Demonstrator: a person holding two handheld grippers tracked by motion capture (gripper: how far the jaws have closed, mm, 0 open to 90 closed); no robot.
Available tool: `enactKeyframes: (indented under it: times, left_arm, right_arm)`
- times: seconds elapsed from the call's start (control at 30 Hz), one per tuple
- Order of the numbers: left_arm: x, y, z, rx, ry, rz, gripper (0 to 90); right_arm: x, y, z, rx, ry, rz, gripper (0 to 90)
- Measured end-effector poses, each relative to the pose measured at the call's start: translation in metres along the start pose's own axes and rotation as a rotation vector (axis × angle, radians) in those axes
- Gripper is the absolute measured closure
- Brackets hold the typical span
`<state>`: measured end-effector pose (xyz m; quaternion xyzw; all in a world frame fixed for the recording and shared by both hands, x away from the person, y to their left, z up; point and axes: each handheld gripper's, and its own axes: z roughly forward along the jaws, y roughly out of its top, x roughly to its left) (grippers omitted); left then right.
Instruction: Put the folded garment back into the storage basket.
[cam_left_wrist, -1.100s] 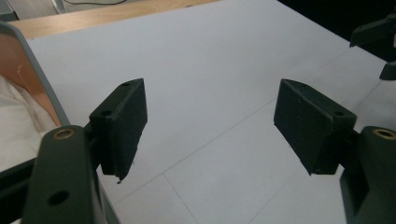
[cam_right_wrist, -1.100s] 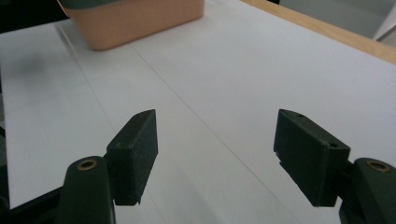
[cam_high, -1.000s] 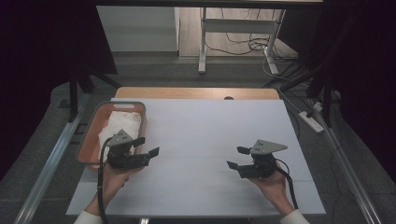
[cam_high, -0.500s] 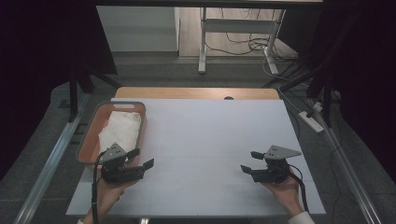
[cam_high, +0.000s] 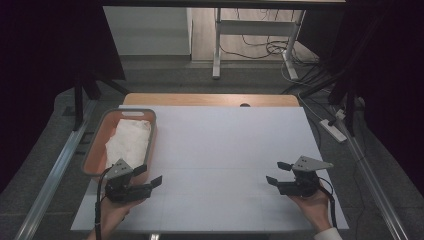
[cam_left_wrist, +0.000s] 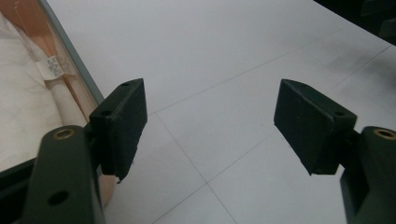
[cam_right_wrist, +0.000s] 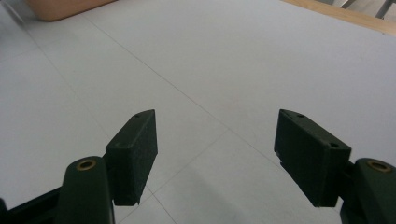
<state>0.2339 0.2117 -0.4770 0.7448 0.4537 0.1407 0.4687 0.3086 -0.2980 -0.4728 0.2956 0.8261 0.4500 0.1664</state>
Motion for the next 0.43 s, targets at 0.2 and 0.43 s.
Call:
enactKeyframes:
  times: [0.2,0.43]
  left_arm:
    - [-0.0002,-0.001,0.0004,0.003,-0.002,-0.002,26.0]
    - [-0.0002,-0.001,0.002,0.007,-0.011,-0.003,25.9]
  right_arm:
    - [0.0002,0.0007,-0.0008,-0.003,0.004,-0.008,30.1]
    - [-0.0002,0.0009,-0.0021,-0.004,0.007,-0.009,29.8]
